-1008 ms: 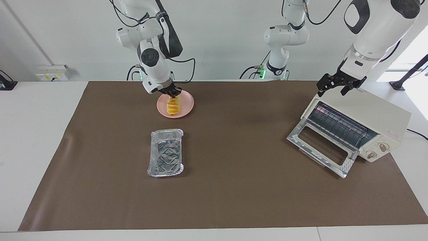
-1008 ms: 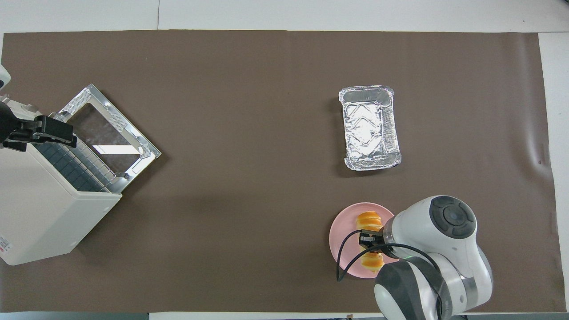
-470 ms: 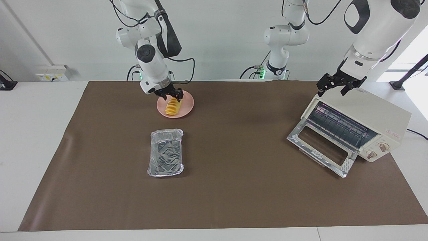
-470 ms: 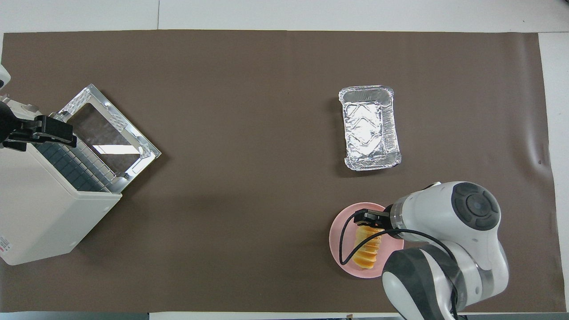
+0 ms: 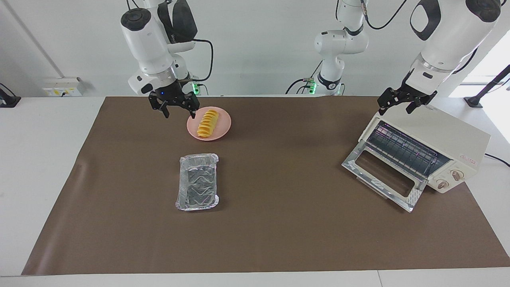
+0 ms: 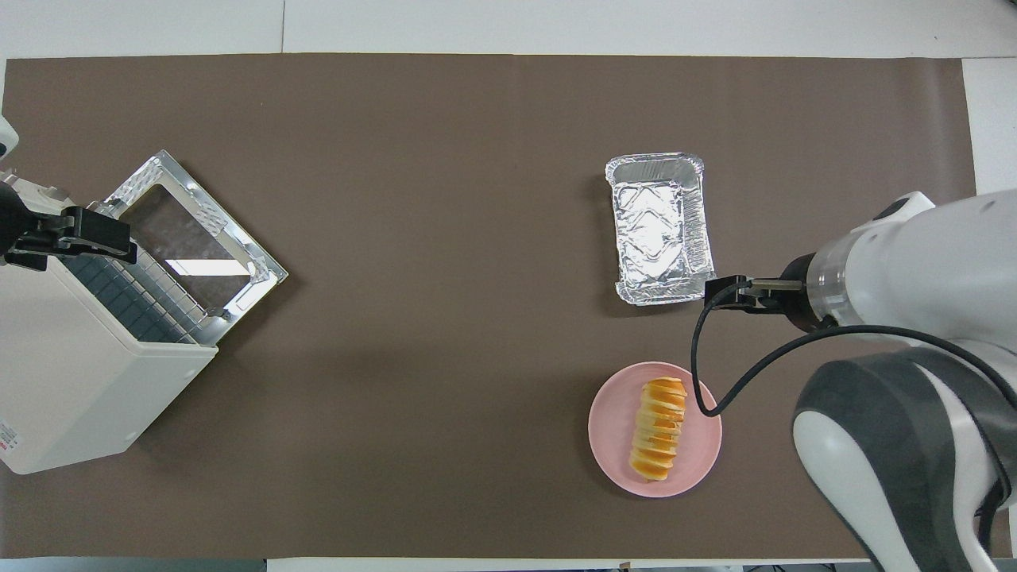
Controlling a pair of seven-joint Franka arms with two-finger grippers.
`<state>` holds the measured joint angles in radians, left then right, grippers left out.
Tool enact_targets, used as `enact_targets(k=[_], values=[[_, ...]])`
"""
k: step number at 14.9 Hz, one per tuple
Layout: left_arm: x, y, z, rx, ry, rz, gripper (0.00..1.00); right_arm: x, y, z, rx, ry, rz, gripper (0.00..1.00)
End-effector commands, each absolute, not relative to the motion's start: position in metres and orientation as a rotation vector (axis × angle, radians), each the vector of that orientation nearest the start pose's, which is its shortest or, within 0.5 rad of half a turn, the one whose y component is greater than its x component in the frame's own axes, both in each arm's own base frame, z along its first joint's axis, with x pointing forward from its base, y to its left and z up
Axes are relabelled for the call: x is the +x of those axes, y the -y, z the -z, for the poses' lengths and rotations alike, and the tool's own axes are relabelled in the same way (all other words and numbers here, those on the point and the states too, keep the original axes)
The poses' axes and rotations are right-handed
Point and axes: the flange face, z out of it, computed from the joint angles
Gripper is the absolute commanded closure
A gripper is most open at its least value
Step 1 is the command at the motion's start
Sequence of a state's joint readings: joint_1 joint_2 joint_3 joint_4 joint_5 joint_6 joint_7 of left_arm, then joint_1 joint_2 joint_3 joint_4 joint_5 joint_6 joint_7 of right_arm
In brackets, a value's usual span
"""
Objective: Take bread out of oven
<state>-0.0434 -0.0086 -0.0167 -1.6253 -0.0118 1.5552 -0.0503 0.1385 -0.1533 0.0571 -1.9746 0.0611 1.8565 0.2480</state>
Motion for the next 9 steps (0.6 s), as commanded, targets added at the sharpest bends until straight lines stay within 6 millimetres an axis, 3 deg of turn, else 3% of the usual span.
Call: enact_targets(k=[1, 5, 9], values=[[0.541, 0.031, -0.606, -3.137, -0.01, -0.103, 0.0, 0.541, -0.078, -0.558, -3.144, 0.135, 0.049, 0.0], [0.541, 0.031, -0.607, -3.137, -0.01, -0.101, 0.0, 0.543, -0.041, -0.571, -3.156, 0.28, 0.044, 0.0], [0.541, 0.031, -0.607, -3.137, -0.01, -0.101, 0.0, 0.536, -0.035, -0.568, -3.157, 0.24, -0.039, 0.0]])
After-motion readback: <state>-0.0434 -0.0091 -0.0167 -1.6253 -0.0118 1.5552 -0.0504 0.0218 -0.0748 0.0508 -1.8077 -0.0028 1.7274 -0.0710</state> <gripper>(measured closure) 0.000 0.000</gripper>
